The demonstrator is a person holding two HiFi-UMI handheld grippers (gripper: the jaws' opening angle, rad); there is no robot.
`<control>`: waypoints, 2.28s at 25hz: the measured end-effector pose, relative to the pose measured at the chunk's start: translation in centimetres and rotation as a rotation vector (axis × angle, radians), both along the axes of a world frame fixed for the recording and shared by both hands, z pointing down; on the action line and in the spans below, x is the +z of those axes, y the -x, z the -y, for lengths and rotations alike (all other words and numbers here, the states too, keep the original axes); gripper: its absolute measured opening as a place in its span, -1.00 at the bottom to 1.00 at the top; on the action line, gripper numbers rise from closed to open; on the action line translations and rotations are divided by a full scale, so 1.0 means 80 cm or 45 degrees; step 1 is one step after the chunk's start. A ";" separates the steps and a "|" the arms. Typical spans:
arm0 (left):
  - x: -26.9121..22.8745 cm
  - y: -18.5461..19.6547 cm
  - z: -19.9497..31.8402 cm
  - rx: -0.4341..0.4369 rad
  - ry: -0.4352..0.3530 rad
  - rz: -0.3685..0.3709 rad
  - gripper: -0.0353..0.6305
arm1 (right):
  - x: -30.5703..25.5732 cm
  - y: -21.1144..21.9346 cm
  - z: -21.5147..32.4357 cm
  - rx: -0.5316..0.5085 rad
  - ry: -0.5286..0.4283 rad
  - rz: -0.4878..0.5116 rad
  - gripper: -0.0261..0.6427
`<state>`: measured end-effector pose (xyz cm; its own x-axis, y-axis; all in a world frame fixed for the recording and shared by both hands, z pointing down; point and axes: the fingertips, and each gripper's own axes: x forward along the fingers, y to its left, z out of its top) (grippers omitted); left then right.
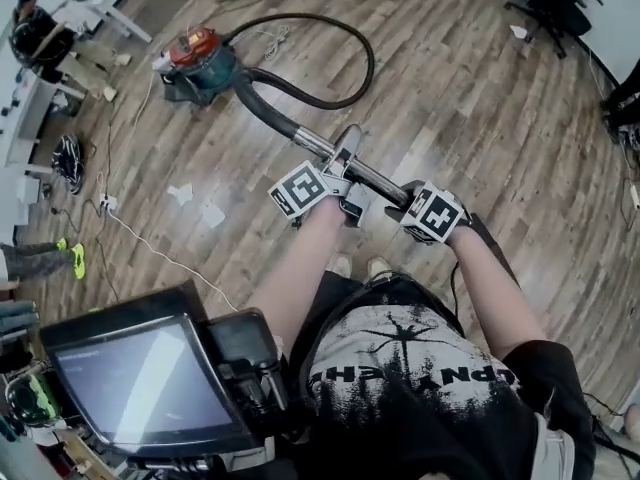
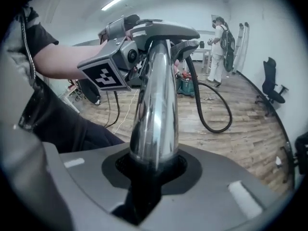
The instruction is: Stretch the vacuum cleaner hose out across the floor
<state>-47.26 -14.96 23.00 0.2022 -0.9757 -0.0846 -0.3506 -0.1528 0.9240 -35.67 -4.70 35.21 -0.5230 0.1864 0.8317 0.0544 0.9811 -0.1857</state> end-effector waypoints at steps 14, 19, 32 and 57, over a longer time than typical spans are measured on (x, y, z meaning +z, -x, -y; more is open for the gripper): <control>0.018 0.014 -0.021 0.072 0.128 0.050 -0.74 | 0.014 0.020 -0.009 0.258 -0.379 -0.084 -0.67; 0.017 0.030 -0.024 0.081 0.127 0.042 -0.74 | 0.011 0.036 -0.012 0.263 -0.378 -0.090 -0.67; 0.034 -0.025 -0.053 0.279 -0.041 -0.017 -0.73 | 0.039 -0.006 -0.054 0.354 -0.315 -0.132 -0.67; 0.047 -0.399 -0.078 0.321 0.065 -0.013 -0.74 | 0.040 -0.376 -0.094 0.382 -0.220 -0.132 -0.67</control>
<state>-15.30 -8.68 26.77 0.4388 -0.8977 -0.0396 -0.2982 -0.1870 0.9360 -5.63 2.85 38.39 -0.4439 -0.1109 0.8892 -0.2514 0.9679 -0.0048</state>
